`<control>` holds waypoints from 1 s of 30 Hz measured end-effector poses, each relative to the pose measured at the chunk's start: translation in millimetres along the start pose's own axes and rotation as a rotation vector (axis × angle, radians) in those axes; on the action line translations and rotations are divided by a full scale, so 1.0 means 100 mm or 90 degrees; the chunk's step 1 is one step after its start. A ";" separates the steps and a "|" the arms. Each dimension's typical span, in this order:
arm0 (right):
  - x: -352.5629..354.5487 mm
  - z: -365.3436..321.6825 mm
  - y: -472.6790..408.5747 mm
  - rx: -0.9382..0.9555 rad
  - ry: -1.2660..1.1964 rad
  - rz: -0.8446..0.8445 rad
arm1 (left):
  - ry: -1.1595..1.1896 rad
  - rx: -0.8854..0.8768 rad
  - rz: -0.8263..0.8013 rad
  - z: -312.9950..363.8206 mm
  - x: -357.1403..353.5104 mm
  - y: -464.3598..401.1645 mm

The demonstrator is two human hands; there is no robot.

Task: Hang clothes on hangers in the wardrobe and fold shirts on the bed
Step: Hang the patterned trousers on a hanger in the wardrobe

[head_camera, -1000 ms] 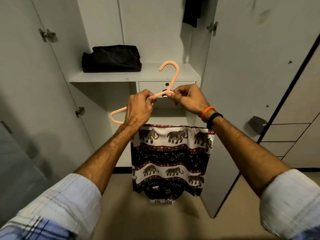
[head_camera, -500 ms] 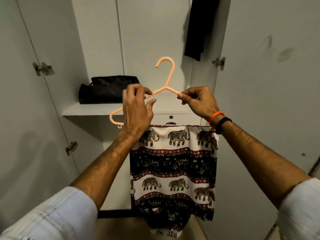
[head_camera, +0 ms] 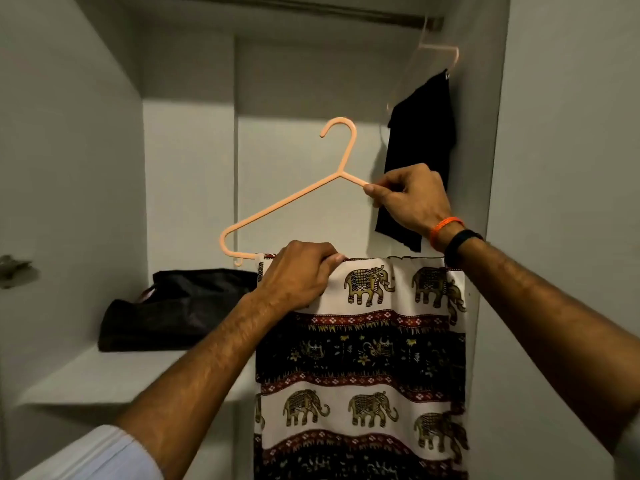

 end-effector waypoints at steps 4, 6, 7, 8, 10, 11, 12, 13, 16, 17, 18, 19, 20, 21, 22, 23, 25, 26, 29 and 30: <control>-0.14 0.09 -0.70 0.039 0.069 0.059 | 0.028 -0.045 0.048 -0.33 -0.05 -0.70; -0.23 0.14 -1.03 0.054 0.105 0.091 | 0.048 -0.069 0.067 -0.50 -0.09 -1.03; -0.26 0.16 -1.19 0.058 0.124 0.108 | 0.055 -0.083 0.078 -0.59 -0.11 -1.22; -0.29 0.18 -1.33 0.061 0.142 0.121 | 0.058 -0.096 0.088 -0.67 -0.12 -1.38; -0.35 0.20 -1.63 0.075 0.191 0.150 | 0.064 -0.127 0.115 -0.85 -0.14 -1.72; -0.37 0.19 -1.80 0.077 0.218 0.167 | 0.073 -0.141 0.128 -0.94 -0.13 -1.90; -0.39 0.18 -1.96 0.075 0.240 0.181 | 0.082 -0.155 0.139 -1.00 -0.12 -2.09; -0.40 0.17 -2.09 0.070 0.257 0.189 | 0.093 -0.166 0.147 -1.06 -0.11 -2.24; -0.43 0.13 -2.48 0.072 0.323 0.221 | 0.140 -0.204 0.163 -1.22 -0.09 -2.72; -0.43 0.11 -2.59 0.080 0.348 0.232 | 0.162 -0.215 0.167 -1.27 -0.08 -2.88; -0.43 0.10 -2.66 0.087 0.371 0.240 | 0.184 -0.223 0.171 -1.30 -0.07 -3.01; -0.42 0.09 -2.76 0.090 0.395 0.250 | 0.202 -0.235 0.180 -1.32 -0.06 -3.15; -0.42 0.08 -2.84 0.091 0.416 0.262 | 0.214 -0.248 0.190 -1.35 -0.06 -3.27; -0.42 0.08 -2.93 0.089 0.434 0.275 | 0.224 -0.262 0.200 -1.37 -0.07 -3.39; -0.41 0.08 -3.02 0.087 0.448 0.288 | 0.228 -0.273 0.207 -1.38 -0.06 -3.50; -0.40 0.08 -3.10 0.084 0.458 0.299 | 0.230 -0.279 0.212 -1.38 -0.06 -3.59; -0.38 0.09 -3.29 0.081 0.483 0.318 | 0.241 -0.289 0.226 -1.40 -0.05 -3.80; -0.37 0.10 -3.37 0.082 0.494 0.322 | 0.248 -0.294 0.232 -1.41 -0.04 -3.90; -0.34 0.15 -3.62 0.092 0.524 0.345 | 0.263 -0.303 0.245 -1.41 -0.02 -4.14; -0.33 0.17 -3.69 0.098 0.537 0.359 | 0.262 -0.303 0.253 -1.42 -0.02 -4.21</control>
Point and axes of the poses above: each hand's wrist, its own y-axis away from the middle knuckle, its own x-axis out of the back of the hand, z = x × y, the point moved 3 cm from there along -y, towards the middle knuckle
